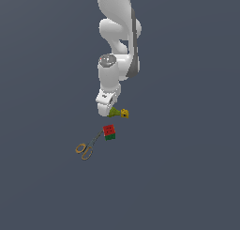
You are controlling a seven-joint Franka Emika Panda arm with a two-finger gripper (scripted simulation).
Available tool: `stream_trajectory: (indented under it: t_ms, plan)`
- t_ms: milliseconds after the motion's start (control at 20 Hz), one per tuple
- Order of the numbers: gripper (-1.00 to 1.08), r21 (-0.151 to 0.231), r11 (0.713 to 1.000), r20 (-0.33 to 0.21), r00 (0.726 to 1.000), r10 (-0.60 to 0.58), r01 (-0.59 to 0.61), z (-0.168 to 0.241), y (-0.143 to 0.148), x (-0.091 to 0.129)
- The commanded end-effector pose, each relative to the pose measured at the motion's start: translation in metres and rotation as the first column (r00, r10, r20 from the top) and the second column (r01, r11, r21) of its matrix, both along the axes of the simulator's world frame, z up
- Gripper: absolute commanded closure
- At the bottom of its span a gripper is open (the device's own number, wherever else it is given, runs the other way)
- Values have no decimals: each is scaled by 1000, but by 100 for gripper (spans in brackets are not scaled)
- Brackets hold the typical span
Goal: Pick up a designated object from a clutter of objects.
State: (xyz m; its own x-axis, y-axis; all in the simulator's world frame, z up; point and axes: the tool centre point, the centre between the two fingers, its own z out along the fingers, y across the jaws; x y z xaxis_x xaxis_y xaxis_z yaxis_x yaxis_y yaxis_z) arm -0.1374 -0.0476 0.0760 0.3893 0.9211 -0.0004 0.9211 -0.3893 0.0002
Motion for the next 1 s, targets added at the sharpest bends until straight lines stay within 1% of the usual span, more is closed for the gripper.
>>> stream_trajectory:
  t_ms: [0, 300, 650, 700, 950]
  plan:
    - [-92, 0, 1000, 0, 1000, 0, 0, -10, 0, 0]
    - [-92, 0, 1000, 0, 1000, 2, -2, -30, 0, -1]
    - [-92, 0, 1000, 0, 1000, 3, -3, -35, 0, 0]
    - [108, 0, 1000, 0, 1000, 3, -3, -35, 0, 0]
    - [108, 0, 1000, 0, 1000, 3, -3, -35, 0, 0]
